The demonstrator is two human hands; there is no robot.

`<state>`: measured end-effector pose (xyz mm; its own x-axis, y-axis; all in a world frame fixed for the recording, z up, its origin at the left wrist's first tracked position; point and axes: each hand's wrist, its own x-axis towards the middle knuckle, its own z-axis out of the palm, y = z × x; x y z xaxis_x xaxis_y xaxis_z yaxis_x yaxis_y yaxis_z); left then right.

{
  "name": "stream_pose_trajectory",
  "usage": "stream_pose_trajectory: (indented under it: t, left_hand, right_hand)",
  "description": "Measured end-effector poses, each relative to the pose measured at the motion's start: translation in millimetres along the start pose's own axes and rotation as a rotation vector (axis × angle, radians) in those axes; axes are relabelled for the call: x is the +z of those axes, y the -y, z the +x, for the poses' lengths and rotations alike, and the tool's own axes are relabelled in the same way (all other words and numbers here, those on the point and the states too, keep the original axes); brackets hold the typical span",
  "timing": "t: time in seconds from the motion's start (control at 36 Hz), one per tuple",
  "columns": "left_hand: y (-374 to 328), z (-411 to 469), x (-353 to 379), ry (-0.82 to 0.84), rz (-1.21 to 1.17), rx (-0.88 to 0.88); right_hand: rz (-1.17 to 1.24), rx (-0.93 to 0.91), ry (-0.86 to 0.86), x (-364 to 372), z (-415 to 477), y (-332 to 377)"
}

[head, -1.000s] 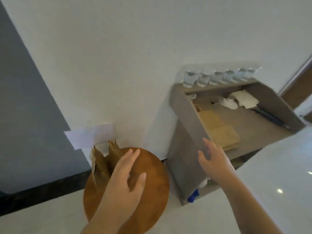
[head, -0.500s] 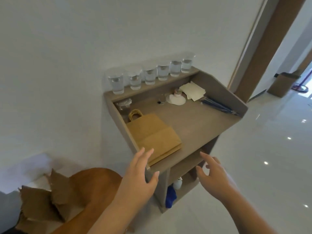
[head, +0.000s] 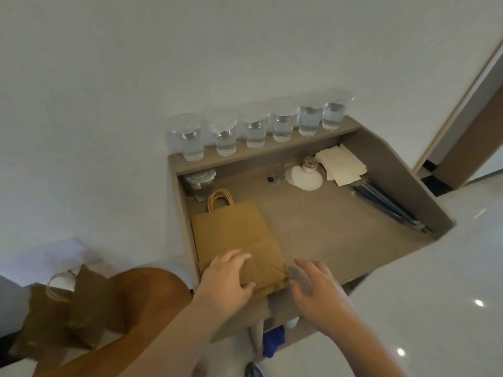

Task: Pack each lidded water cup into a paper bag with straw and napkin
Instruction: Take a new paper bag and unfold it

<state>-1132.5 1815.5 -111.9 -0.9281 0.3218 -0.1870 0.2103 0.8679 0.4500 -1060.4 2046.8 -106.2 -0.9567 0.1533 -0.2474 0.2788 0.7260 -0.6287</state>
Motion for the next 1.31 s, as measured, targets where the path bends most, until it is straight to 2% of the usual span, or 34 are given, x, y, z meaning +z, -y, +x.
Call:
stream_pose_trajectory:
  t: [0.14,0.25,0.33,0.44,0.5,0.67,0.83,0.92,0.97,1.03,1.08,1.14,1.22,1.31]
  left_hand:
    - [5,59,9,0.07,0.138,-0.171]
    - [-7,96,5,0.208,0.291,-0.241]
    - [-19,111,-12,0.31,0.277,-0.165]
    - [-32,111,-46,0.391,0.198,0.003]
    - [-41,108,-63,0.368,0.161,0.067]
    - [-78,96,-96,0.221,0.104,0.224]
    - [-109,93,-91,0.217,0.152,0.237]
    - [-128,94,-66,0.135,0.187,0.252]
    - [-140,101,-49,0.098,0.192,0.21]
    - [-149,111,-35,0.106,0.039,0.113]
    - [-156,120,-31,0.102,-0.232,-0.002]
    - [-168,124,-32,-0.048,-0.539,-0.11]
    - [-195,130,-42,-0.366,-1.162,-0.311]
    - [-219,137,-60,-0.474,-1.67,-0.355]
  right_hand:
    - [-0.097,0.068,0.079,-12,36,-7]
    - [-0.144,0.094,0.093,-34,68,-15]
    - [-0.105,0.126,0.088,-49,94,-20]
    - [0.112,0.248,0.07,-61,126,-12]
    - [0.182,0.272,0.1,-66,142,-2]
    - [0.465,0.349,0.365,-85,184,28]
    - [0.699,0.333,0.624,-114,236,33]
    - [0.682,0.234,0.721,-132,256,29]
    - [0.548,0.128,0.716,-146,265,26]
    - [0.342,-0.029,0.702,-163,272,24]
    - [0.189,-0.191,0.646,-183,276,21]
    - [0.153,-0.336,0.613,-202,275,18]
    - [0.207,-0.507,0.684,-225,270,14]
    - [0.261,-0.758,0.643,-256,254,4]
